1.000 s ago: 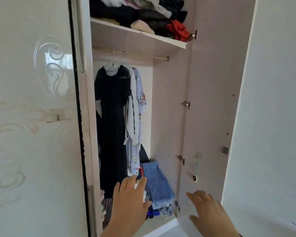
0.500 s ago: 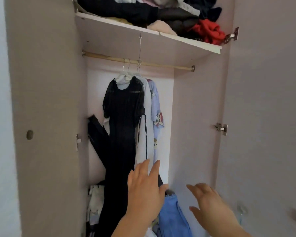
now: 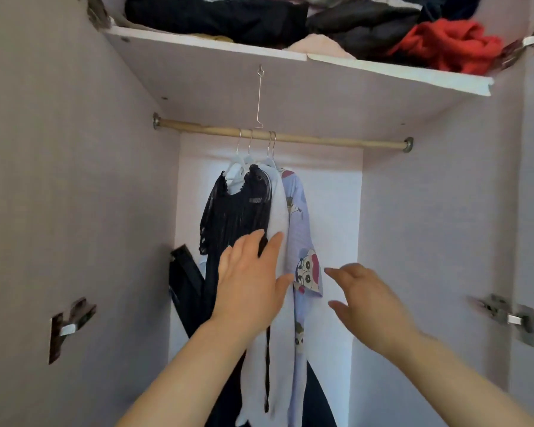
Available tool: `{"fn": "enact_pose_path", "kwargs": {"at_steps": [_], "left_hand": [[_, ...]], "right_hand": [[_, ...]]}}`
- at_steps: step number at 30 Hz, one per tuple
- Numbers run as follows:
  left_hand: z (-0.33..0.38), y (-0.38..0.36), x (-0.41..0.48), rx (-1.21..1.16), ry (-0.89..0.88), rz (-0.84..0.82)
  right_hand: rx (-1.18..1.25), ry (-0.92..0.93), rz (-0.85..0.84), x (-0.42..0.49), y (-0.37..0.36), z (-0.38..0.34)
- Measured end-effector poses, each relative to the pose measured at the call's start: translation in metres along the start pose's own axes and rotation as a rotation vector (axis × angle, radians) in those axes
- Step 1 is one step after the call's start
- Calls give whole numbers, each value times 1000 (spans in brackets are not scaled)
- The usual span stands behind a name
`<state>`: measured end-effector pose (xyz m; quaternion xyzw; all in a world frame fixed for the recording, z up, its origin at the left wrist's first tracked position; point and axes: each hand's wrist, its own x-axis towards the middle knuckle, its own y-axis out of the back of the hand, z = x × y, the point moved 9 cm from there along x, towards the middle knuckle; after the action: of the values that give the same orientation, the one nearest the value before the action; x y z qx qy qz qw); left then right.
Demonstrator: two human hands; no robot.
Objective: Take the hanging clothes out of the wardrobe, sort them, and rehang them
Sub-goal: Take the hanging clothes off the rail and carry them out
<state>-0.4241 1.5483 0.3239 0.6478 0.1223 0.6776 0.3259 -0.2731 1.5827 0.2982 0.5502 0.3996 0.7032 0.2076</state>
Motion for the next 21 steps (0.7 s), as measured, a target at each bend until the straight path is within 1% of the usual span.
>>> {"fn": "enact_pose_path", "kwargs": {"at_steps": [7,11,14,16,19,21], "left_hand": [[-12,-16,99,66,-45,119],[-20,-28,154,79,-77,174],[-21,-37,190,54,-116,202],[-16,-43,209,26,-174,210],[-7,-56,227,40,-282,179],[-7,-65,232,54,-328,148]], "right_hand": [[120,75,237,120,37,19],[149,32,344,177,55,41],[191,-4,364,219,57,55],[204,-17,366,245,53,60],[292,-59,322,277,41,67],[359,-44,295,292,32,65]]}}
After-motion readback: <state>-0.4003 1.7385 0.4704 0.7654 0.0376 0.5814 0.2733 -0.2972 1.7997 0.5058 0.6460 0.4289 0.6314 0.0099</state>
